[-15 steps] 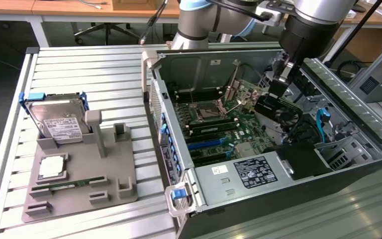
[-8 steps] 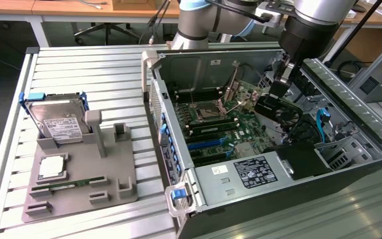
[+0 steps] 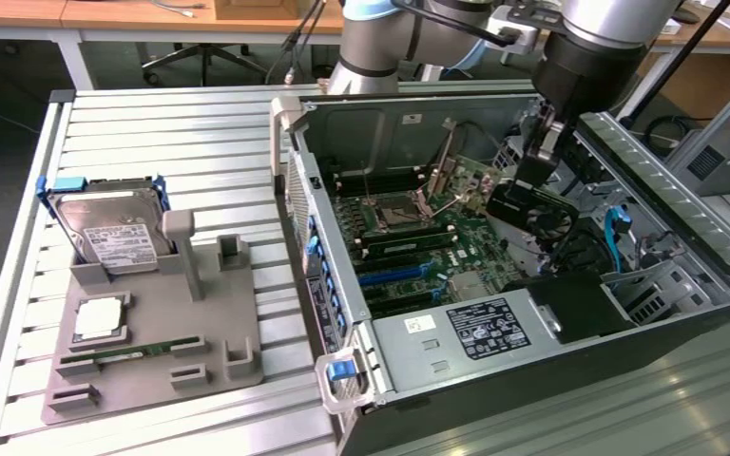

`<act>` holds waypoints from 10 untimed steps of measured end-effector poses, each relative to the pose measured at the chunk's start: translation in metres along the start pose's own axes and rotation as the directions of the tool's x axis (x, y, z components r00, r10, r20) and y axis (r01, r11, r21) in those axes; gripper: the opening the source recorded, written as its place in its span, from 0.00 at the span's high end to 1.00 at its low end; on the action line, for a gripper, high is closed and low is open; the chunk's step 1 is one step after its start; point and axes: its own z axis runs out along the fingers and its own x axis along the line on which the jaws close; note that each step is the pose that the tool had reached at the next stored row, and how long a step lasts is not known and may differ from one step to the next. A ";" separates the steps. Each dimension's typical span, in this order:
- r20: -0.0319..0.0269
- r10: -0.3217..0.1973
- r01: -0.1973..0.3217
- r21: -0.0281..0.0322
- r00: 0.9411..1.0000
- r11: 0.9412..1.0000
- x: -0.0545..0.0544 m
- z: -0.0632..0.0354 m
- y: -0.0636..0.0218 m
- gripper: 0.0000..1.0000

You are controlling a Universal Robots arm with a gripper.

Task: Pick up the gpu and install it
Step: 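Insert the gpu into the slot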

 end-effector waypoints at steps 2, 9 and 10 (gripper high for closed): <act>0.000 -0.006 0.006 0.000 1.000 1.000 0.000 0.0001 0.0000 0.73; 0.000 -0.032 0.032 0.001 0.999 0.999 0.000 0.0007 0.0000 0.73; 0.000 -0.036 0.036 0.001 0.999 0.999 0.000 0.0008 0.0000 0.73</act>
